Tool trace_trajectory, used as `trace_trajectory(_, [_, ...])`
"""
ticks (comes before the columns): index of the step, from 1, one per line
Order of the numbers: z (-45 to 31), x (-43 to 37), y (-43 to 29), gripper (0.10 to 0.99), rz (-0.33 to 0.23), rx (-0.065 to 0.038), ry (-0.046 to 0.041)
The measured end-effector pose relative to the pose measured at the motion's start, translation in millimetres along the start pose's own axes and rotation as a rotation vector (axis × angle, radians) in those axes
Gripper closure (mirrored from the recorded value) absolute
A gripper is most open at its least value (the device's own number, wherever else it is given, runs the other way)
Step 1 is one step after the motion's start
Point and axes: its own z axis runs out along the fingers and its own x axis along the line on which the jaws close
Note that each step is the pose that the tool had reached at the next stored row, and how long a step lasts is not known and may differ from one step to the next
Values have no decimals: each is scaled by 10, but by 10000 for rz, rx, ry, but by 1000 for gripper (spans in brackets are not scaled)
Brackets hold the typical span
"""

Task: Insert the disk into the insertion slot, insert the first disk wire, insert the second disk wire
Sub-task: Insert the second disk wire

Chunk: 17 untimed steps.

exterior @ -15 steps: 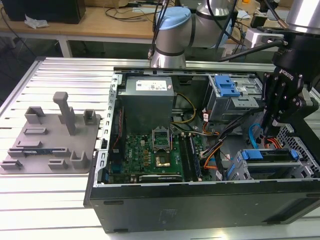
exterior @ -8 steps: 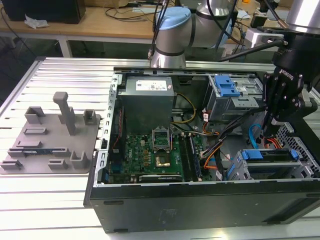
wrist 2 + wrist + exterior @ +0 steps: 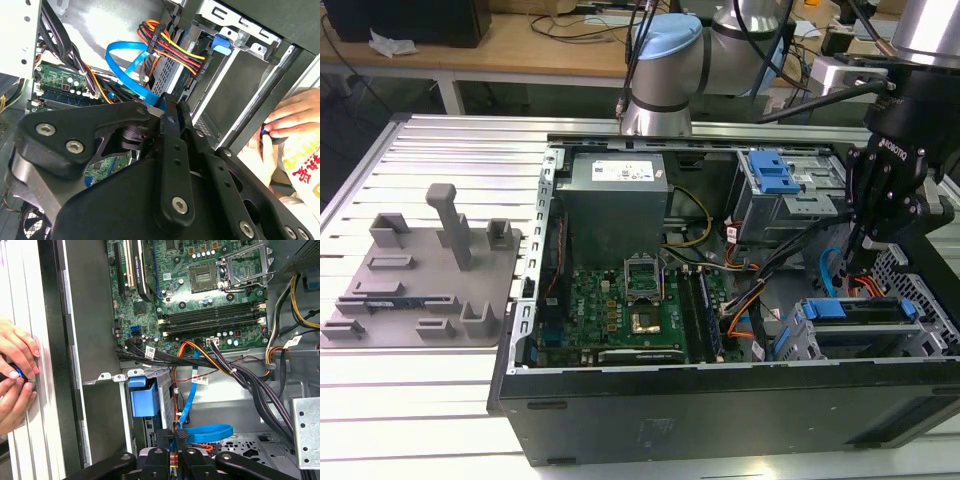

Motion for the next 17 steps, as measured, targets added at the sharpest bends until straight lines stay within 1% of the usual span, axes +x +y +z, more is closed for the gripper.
trace_trajectory(1, [3, 11, 9, 925, 7, 29, -60])
trace_trajectory(2, [8, 32, 20, 925, 28, 104, -182])
trace_trajectory(4, [13, 54, 27, 925, 50, 184, -323])
trace_trajectory(5, [16, 67, 29, 925, 56, 198, -386])
trace_trajectory(6, [21, 85, 27, 925, 58, 202, -470])
trace_trajectory(7, [28, 120, 23, 925, 59, 188, -617])
trace_trajectory(8, [39, 161, 19, 925, 62, 166, -820])
trace_trajectory(9, [46, 189, 16, 925, 56, 150, -961])
trace_trajectory(10, [51, 211, 13, 925, 34, 151, -995])
trace_trajectory(13, [61, 251, -5, 925, -51, 166, -1002])
trace_trajectory(17, [71, 288, -65, 925, -123, 185, -1039])
